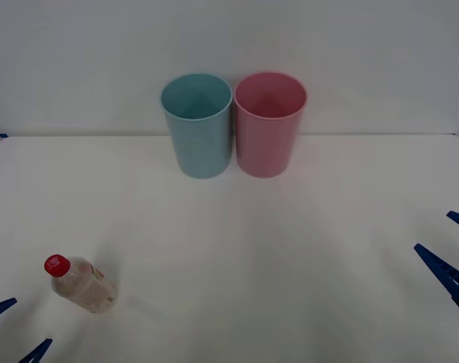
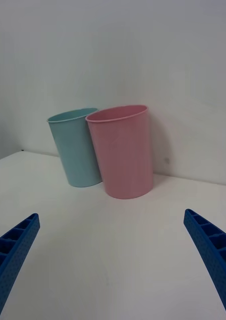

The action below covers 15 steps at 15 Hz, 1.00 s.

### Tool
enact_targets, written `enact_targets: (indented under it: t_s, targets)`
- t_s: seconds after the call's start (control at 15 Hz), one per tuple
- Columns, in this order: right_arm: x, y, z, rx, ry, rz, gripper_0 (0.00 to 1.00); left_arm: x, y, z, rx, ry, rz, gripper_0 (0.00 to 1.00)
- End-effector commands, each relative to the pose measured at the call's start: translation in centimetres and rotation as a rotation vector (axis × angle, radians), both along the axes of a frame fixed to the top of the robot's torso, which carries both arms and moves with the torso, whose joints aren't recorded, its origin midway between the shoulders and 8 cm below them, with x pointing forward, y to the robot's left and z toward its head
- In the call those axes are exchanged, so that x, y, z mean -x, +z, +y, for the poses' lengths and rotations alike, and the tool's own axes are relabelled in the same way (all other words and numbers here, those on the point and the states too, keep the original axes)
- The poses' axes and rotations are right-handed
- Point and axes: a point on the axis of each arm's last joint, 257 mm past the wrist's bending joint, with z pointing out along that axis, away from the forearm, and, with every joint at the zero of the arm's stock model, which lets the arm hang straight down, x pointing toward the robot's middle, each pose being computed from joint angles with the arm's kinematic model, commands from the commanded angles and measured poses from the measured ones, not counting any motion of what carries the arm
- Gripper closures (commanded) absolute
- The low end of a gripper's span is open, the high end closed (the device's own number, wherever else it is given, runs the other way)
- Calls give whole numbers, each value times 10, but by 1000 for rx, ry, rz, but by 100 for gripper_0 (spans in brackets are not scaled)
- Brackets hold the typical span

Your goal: Grasp the object on the table and drop it into the matching bin: aluminum can to the light blue bin, PET bottle to the pink bin.

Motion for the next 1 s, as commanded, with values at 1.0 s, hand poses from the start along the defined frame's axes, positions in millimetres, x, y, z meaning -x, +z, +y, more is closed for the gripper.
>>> enact_targets:
  t_s: [1.0]
  targets:
    - [0, 0, 0, 0, 0, 0, 0, -70, -27, -39, 0, -8, -55, 0]
